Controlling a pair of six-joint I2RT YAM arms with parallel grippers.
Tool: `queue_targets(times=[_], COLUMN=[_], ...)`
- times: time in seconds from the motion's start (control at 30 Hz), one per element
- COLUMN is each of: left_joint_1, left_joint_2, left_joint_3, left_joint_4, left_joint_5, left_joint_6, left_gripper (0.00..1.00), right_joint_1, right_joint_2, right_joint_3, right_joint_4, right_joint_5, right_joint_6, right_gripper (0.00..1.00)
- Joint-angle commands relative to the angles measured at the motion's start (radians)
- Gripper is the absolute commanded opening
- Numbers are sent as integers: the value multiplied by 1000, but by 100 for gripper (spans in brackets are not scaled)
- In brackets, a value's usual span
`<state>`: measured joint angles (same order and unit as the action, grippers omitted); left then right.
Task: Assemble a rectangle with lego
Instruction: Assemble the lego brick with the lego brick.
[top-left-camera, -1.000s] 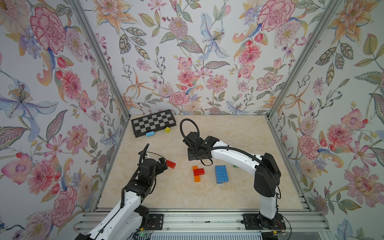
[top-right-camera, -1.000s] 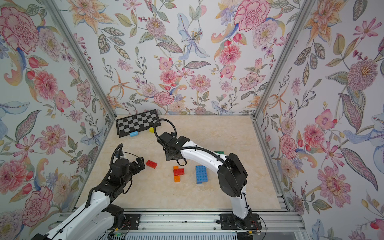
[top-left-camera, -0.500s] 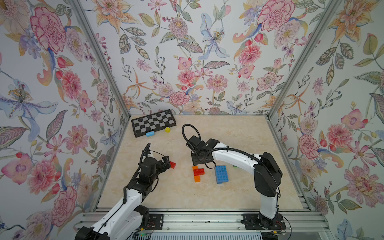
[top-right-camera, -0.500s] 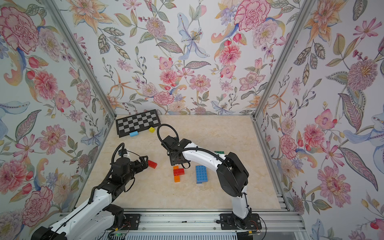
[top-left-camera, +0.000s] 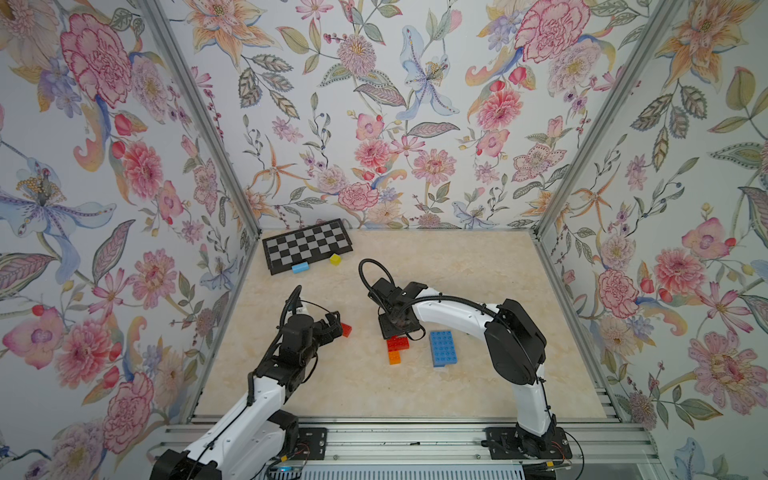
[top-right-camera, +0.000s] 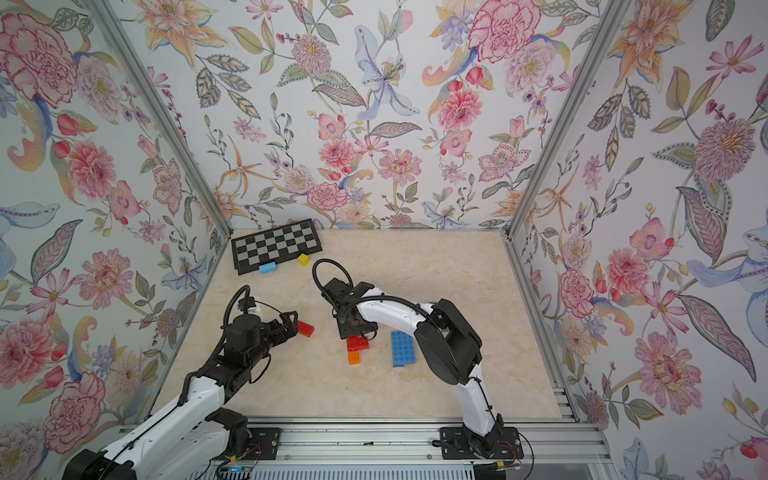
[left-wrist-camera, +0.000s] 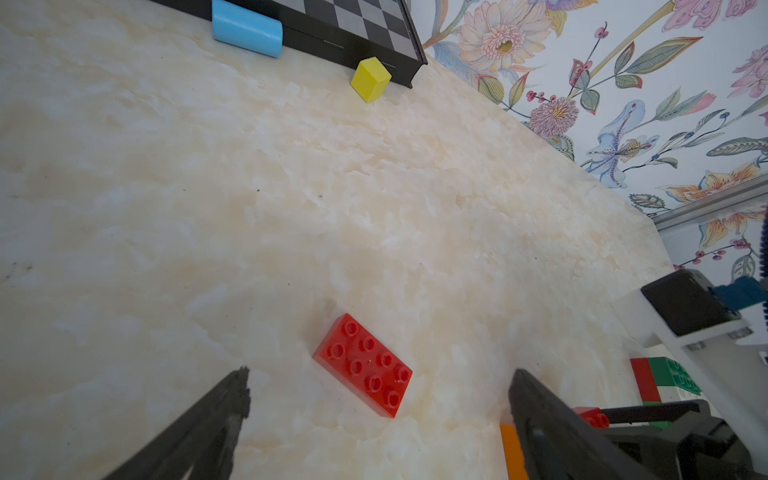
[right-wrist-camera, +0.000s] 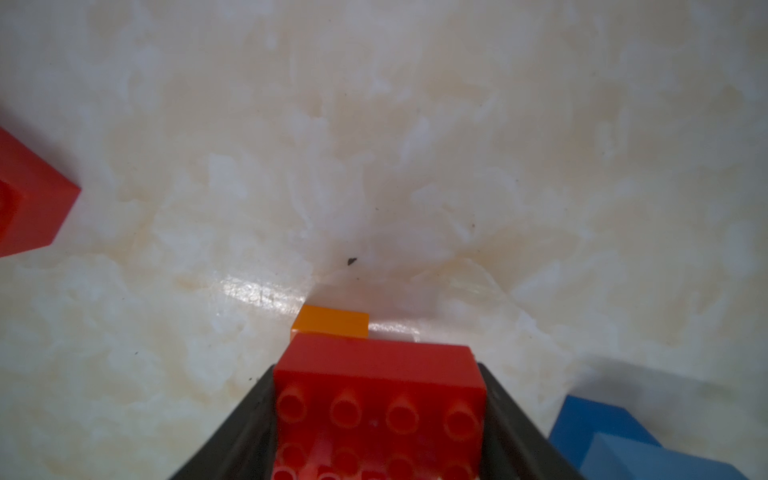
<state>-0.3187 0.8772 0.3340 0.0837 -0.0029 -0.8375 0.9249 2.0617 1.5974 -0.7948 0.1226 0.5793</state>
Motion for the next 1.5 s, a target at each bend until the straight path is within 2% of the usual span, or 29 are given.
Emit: queue_targets(times=[0.0,0.73,0.93,1.13,1.47], left_joint_1=[12,12,12,12,11], left_joint_2=[6,11,12,14,17], left_joint_3=[-7,-6,-5,-4,-3], left_joint_4=[8,1,1,-2,-3], left_joint_5=[5,3,3,1,3], left_joint_6=[-5,-3,-3,-2,0], left_gripper=[99,99,99,99,99], right_joint_1=[-5,4,6,8,-3], right_joint_2=[19,31,26,18,-27], right_joint_3=[24,-5,-28,-56,-70], right_joint_4=[1,16,17,16,17], right_joint_5=[-19,-38,-35,-26,23], right_joint_6=[5,53,96,138,157], right_gripper=[43,43,40,38,39])
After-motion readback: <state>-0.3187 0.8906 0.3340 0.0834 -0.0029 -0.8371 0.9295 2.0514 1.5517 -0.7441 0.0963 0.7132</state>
